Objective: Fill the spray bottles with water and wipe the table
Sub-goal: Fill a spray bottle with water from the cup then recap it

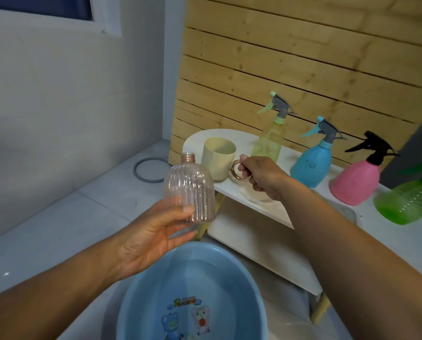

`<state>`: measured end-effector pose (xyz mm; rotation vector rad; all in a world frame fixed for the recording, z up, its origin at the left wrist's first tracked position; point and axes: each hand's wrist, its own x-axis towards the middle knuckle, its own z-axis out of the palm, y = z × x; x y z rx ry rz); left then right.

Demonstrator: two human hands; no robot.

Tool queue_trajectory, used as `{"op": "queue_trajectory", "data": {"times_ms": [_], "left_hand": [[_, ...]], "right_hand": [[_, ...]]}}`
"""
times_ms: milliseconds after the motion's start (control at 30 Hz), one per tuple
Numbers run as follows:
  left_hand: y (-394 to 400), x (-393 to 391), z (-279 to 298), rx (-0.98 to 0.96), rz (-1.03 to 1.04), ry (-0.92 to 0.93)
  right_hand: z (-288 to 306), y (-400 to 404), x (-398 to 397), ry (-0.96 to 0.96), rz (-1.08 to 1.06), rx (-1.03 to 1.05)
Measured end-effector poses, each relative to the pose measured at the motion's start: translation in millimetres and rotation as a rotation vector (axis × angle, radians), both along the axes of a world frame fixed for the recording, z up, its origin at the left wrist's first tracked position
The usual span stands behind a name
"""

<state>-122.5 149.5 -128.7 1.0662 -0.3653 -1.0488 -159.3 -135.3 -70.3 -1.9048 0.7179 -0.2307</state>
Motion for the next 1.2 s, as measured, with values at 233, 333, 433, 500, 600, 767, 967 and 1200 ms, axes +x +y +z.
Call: {"op": "queue_trajectory", "data": {"times_ms": [233,333,433,500,600,767,967,1200], "left_hand": [[15,0,-12,0.178,0.06,-0.138],[16,-4,-31,0.199,0.13,-0.104],[19,-17,-64,0.255,0.127,-0.196],[23,-28,-90,0.293,0.134,-0.253],[27,-40,-123,0.312,0.179,-0.209],[31,-40,-153,0.332,0.187,-0.233],[29,-38,-177,0.44,0.198,-0.285],[25,-36,-203,0.448,0.185,-0.381]], "right_hand": [[33,21,-42,-0.156,-0.009,0.047],[18,39,-66,-0.133,-0.005,0.071],[-15,53,-84,-0.095,-0.02,0.063],[-41,61,-92,-0.046,-0.012,0.116],[-80,70,-99,0.053,-0.002,0.155],[-144,72,-107,0.285,0.022,0.036],[-218,76,-111,0.461,0.176,-0.164],[-266,77,-107,0.608,0.351,-0.634]]}}
